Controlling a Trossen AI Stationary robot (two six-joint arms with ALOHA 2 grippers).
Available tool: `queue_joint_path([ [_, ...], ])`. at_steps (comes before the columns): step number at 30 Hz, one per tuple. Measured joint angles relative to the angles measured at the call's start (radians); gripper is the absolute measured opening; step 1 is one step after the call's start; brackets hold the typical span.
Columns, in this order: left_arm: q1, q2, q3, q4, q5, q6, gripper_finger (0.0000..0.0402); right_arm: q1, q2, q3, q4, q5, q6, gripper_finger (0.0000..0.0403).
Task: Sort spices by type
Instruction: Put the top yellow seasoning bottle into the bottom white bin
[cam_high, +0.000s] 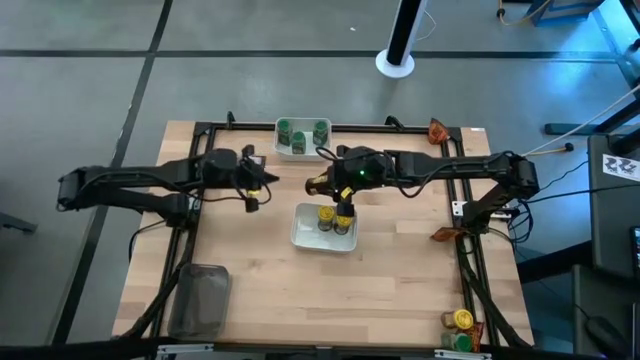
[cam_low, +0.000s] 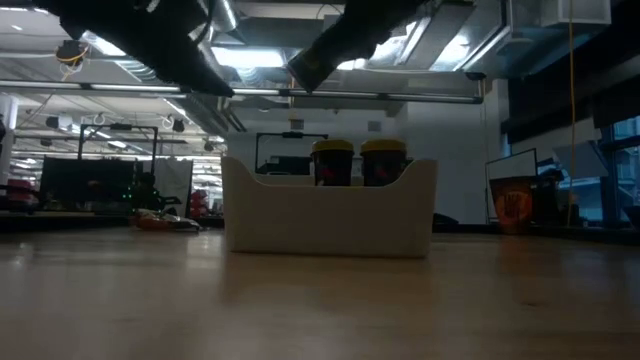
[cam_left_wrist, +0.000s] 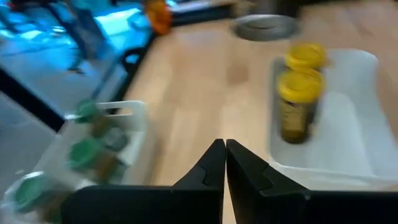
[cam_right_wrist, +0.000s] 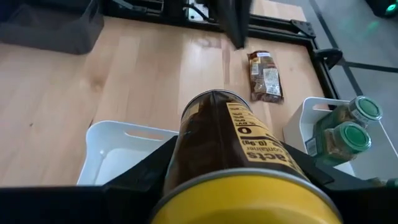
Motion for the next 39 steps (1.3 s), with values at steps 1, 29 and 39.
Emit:
queue_joint_path([
  [1, 0.009, -0.019, -0.011, 0.018, -0.008, 0.000, 0.0004, 0.001, 0.006, 0.011, -0.005, 0.000, 0.001, 0.0198],
  [29, 0.032, -0.086, -0.028, 0.041, -0.004, -0.025, 0.0008, 0.020, 0.460, 0.513, -0.507, -0.103, 0.100, 0.0198],
  [39, 0.032, -0.086, -0.028, 0.044, -0.004, -0.025, 0.0008, 0.038, 0.510, 0.508, -0.499, -0.121, 0.100, 0.0198],
])
